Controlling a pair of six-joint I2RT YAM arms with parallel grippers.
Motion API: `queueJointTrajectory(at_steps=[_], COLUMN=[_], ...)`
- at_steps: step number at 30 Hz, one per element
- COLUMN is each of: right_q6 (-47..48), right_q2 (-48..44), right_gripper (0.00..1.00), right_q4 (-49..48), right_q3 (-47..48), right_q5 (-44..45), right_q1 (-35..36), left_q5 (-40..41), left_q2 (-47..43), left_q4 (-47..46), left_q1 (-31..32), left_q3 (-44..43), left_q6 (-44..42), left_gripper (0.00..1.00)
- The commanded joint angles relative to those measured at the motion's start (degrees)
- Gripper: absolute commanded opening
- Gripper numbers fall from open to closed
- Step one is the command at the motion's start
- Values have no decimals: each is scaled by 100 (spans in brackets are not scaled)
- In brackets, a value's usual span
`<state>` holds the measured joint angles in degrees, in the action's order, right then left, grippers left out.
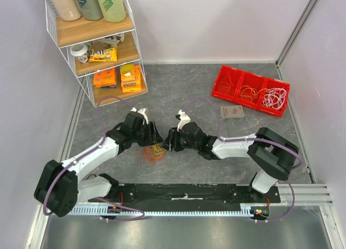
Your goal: Untangle the cables
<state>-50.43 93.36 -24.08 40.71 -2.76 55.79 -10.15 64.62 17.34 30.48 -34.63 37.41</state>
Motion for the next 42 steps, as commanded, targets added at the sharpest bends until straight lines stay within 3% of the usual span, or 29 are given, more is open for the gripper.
queueJointTrajectory(at_steps=[1, 8, 15, 20, 31, 33, 38, 42], right_q6=[-529, -555, -397, -362, 174, 314, 631, 982], right_q2=[384, 236, -72, -449, -1644, -1934, -2751, -3665], right_gripper=[50, 28, 0, 0, 0, 0, 0, 0], right_q4=[-1116, -1039, -511, -265, 534, 807, 1667, 2563], right_q3=[-63, -379, -493, -897, -1303, -1224, -855, -328], right_q5=[-566, -392, -225, 56, 557, 698, 1145, 1717], right_q1=[63, 143, 143, 134, 143, 143, 143, 143], left_q5=[-452, -636, -980, -831, -558, -680, -848, -831], left_q2=[331, 236, 394, 69, -741, -557, 41, -63], left_q4=[-574, -732, -917, -830, -407, -503, -978, -1435], left_q1=[-25, -42, -42, -42, -42, -42, -33, -33], left_q3=[-9, 184, 343, 484, 607, 633, 905, 1274], left_q6=[-173, -146, -76, -137, -287, -278, 117, 346], left_gripper=[55, 53, 68, 77, 87, 85, 56, 56])
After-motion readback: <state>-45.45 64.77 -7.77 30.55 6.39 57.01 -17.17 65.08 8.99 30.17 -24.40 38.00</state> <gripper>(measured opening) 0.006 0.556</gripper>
